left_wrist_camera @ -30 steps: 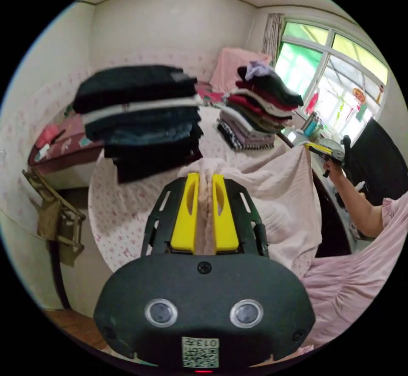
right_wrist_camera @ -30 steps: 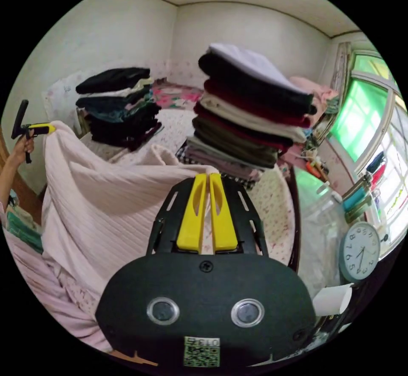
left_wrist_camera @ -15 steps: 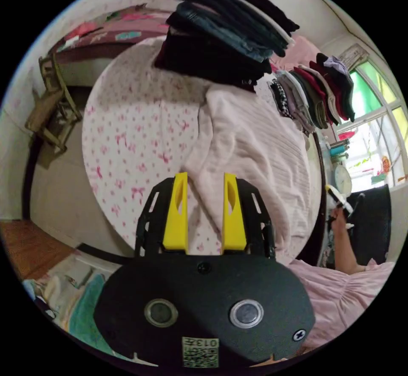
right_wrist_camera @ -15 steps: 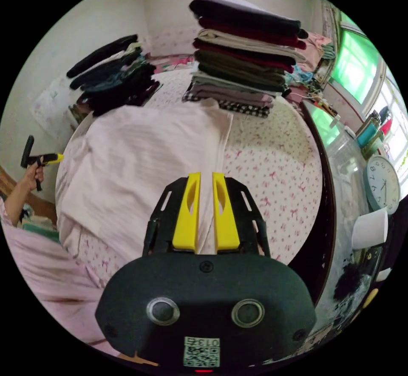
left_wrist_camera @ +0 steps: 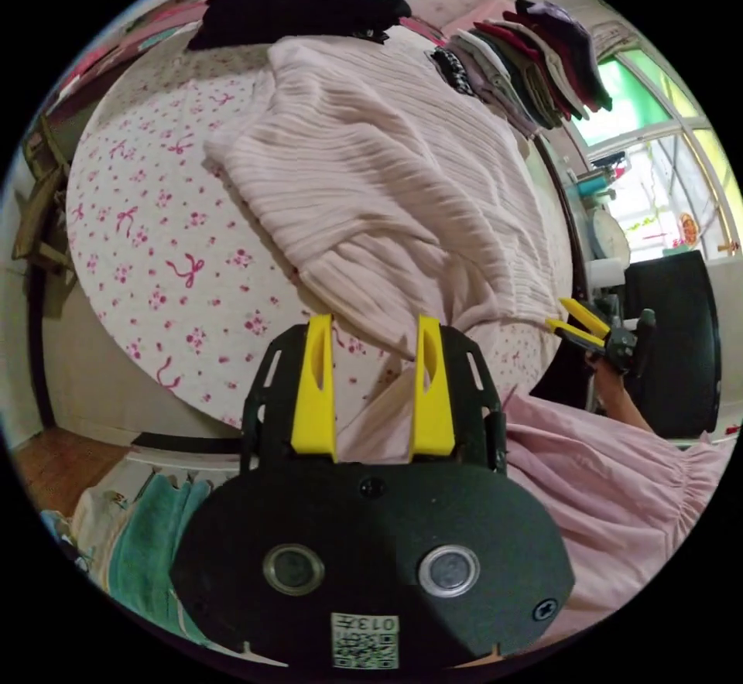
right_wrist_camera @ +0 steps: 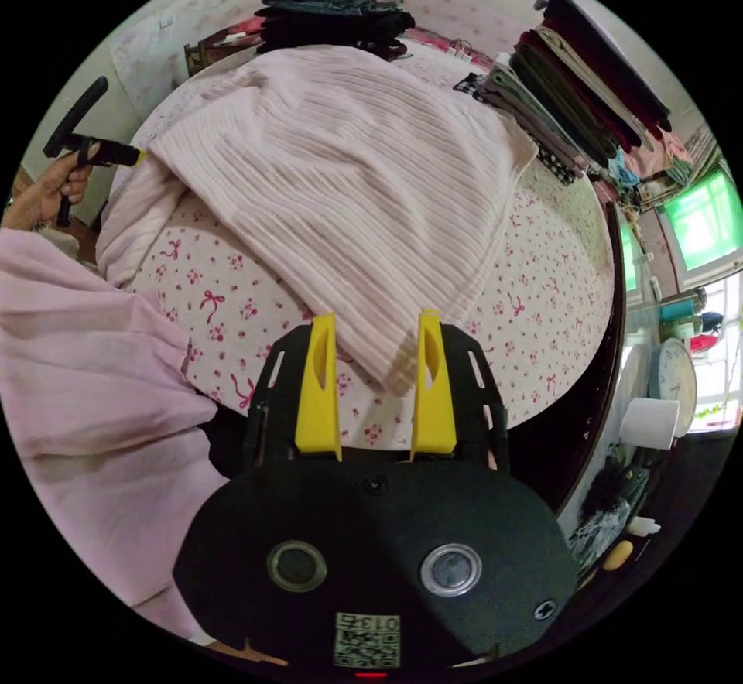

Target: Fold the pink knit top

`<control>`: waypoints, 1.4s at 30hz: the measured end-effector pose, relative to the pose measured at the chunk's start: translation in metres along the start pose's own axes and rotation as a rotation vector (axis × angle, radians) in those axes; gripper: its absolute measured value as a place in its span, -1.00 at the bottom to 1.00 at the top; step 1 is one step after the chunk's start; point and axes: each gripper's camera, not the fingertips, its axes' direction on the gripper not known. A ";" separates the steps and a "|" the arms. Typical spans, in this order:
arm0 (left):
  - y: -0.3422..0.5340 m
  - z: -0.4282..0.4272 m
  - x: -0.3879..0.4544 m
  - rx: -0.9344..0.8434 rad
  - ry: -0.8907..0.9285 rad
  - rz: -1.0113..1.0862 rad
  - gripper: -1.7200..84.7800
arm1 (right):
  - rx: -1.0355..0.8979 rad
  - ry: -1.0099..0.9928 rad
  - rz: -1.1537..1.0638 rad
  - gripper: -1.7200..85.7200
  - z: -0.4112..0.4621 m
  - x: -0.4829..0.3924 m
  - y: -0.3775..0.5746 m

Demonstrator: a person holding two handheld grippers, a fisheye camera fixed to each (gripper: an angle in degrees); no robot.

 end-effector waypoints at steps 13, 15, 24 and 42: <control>0.021 -0.064 -0.013 0.058 0.104 0.153 -0.94 | 0.068 -0.037 -0.026 -0.68 -0.031 -0.037 0.009; 0.035 -0.092 -0.019 0.090 0.125 0.162 -0.95 | 0.028 0.026 -0.062 -0.69 -0.024 -0.050 0.012; 0.072 -0.132 0.001 0.136 0.089 0.202 -0.95 | 0.010 0.069 0.004 -0.88 -0.035 -0.049 0.017; 0.064 -0.054 -0.017 -0.128 0.010 0.069 -0.93 | -0.101 0.075 -0.089 -0.91 -0.033 -0.064 0.053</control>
